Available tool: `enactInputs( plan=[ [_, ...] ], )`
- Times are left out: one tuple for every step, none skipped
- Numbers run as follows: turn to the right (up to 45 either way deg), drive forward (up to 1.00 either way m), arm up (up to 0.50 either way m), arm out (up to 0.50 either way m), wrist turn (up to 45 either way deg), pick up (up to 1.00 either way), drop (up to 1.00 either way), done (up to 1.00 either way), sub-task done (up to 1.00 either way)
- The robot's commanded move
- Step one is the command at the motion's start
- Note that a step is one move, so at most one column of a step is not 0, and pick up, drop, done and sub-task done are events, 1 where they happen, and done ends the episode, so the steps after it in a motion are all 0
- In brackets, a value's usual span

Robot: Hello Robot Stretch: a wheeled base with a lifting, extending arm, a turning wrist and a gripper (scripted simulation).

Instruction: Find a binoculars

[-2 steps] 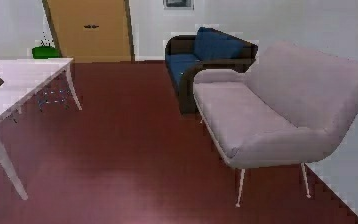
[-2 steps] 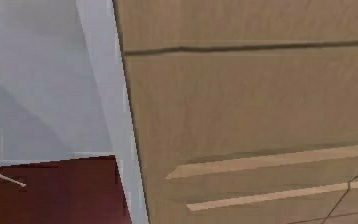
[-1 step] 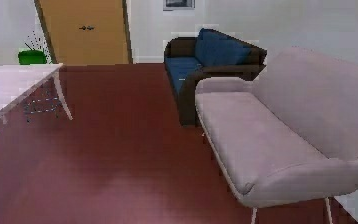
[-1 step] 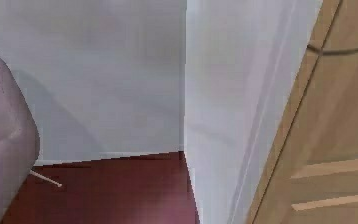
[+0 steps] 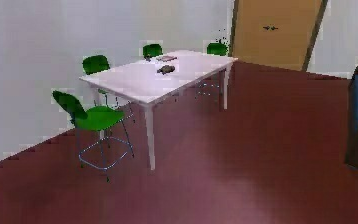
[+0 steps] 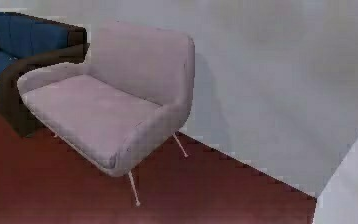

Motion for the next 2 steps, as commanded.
enactInputs(
  plan=[
    [-42.0, 0.0, 0.0, 0.0, 0.0, 0.0, 0.0, 0.0, 0.0],
    [0.0, 0.3, 0.0, 0.0, 0.0, 0.0, 0.0, 0.0, 0.0]
  ],
)
